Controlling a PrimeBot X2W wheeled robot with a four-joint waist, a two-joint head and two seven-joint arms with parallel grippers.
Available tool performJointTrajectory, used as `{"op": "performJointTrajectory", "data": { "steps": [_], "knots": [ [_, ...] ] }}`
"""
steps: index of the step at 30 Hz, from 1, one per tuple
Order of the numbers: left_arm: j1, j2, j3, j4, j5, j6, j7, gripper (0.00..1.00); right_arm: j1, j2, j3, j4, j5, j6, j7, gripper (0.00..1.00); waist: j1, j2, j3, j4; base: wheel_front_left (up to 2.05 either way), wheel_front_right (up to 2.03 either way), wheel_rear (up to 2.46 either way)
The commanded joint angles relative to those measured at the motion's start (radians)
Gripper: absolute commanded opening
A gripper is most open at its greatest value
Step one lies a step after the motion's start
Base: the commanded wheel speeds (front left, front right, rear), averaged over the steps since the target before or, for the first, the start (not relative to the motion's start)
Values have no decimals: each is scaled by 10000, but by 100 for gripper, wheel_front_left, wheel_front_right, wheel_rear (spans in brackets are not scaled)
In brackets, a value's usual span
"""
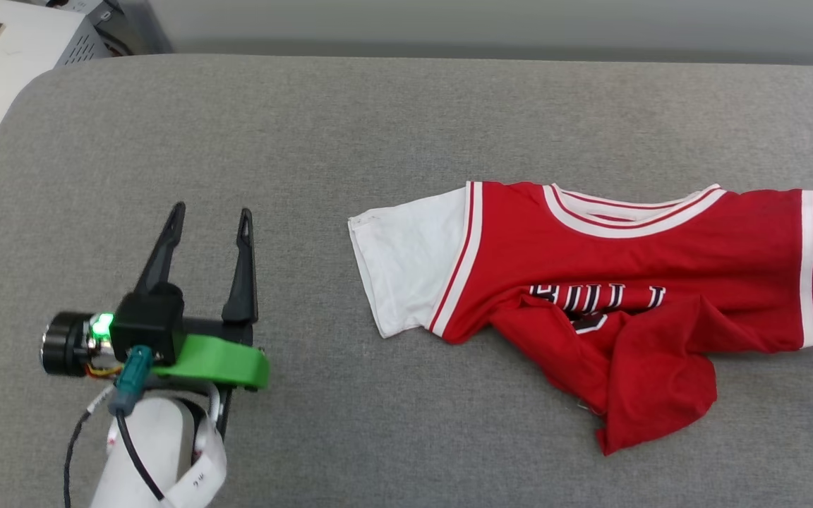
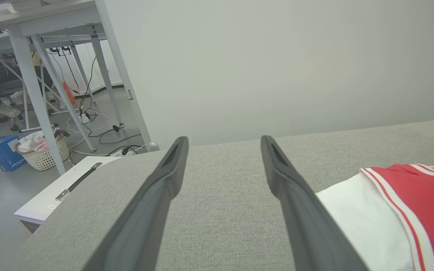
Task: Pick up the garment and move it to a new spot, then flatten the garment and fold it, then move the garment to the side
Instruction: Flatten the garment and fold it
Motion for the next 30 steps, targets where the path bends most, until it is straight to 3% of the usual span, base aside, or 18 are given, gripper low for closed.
{"op": "performJointTrajectory", "data": {
  "steps": [1, 7, 11, 17, 21, 22, 30],
  "knots": [
    [-492, 182, 13, 31, -29, -168, -57, 100, 196, 130, -108, -196, -158, -9, -123, 0, -1, 0, -150, -241, 0, 0, 0],
    [-2317, 1077, -582, 933, -587, -745, 139, 100, 494, 691, -249, -1137, -533, -9, -52, 0, -1, 0, -64, -530, 0, 0, 0],
    [-3915, 1863, -1809, 1464, -1436, -814, 1044, 100, 465, 962, -211, -1551, -693, -9, 78, 0, -1, 0, 76, -725, 0, 0, 0],
    [-5896, 3050, -4281, 2074, -4007, -819, 3885, 100, 339, 1183, -73, -1939, -838, -9, 215, 0, -1, 0, 356, -949, 0, 0, 0],
    [-7011, 3505, -5729, 2454, -5802, -821, 6129, 100, 196, 1265, 59, -2095, -823, -9, 287, 0, -1, 0, 675, -1060, 0, 0, 0],
    [-7639, 3741, -6632, 2795, -6665, -821, 7467, 100, 20, 1303, 162, -2147, -804, -9, 282, 0, -1, 0, 923, -1145, 0, 0, 0],
    [-8707, 3912, -8217, 4011, -8454, -822, 9598, 100, -643, 1352, 657, -2139, -717, -9, 271, 0, -1, 0, 1617, -1501, 0, 0, 0]
  ]
}}
